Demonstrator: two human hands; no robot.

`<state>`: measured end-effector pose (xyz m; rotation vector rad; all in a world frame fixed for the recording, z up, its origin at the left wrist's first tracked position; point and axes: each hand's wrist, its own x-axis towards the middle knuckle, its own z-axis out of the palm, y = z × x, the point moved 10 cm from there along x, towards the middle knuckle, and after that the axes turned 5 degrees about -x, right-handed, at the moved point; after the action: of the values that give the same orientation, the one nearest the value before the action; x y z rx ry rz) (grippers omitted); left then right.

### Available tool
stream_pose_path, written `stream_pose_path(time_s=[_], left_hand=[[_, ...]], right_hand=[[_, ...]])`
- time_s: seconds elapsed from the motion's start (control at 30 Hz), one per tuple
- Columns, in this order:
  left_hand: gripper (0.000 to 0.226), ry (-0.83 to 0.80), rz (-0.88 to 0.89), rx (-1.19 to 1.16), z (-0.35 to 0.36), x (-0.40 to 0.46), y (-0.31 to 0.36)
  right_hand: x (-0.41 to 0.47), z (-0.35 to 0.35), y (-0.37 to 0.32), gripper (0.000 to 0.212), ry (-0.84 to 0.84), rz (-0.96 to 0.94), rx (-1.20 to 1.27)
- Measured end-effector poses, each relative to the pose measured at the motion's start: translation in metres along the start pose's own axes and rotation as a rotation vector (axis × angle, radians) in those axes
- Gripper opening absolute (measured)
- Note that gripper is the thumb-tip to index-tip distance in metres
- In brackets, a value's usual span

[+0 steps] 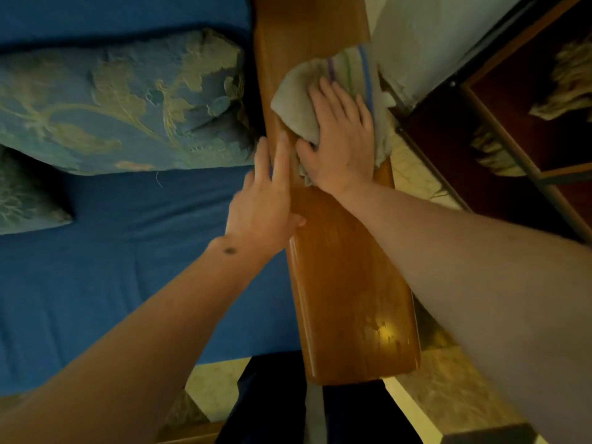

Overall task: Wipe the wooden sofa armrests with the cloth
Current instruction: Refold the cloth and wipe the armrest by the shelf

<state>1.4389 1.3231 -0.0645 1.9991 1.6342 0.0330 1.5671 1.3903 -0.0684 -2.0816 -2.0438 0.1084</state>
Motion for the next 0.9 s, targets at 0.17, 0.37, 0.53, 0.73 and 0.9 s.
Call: stream_pose_path(time_s=[0.17, 0.37, 0.53, 0.73, 0.9], left_hand=[[0.138, -0.151, 0.057, -0.048, 0.038, -0.067, 0.010], [0.095, -0.272, 0.134, -0.003, 0.084, -0.157, 0.021], [0.093, -0.438, 0.130, 0.098, 0.116, -0.217, 0.023], [0.088, -0.458, 0.171, 0.059, 0.106, -0.226, 0.021], [0.047, -0.303, 0.339, -0.028, 0.057, -0.158, 0.025]], right_hand=[[-0.117, -0.007, 0.007, 0.080, -0.091, 0.055, 0.041], [-0.272, -0.005, -0.001, 0.083, -0.203, 0.195, 0.044], [-0.344, -0.011, -0.009, 0.079, -0.217, 0.251, 0.073], [-0.362, -0.009, -0.006, 0.087, -0.256, 0.211, 0.088], [-0.339, -0.007, 0.000, 0.093, -0.250, -0.057, 0.140]])
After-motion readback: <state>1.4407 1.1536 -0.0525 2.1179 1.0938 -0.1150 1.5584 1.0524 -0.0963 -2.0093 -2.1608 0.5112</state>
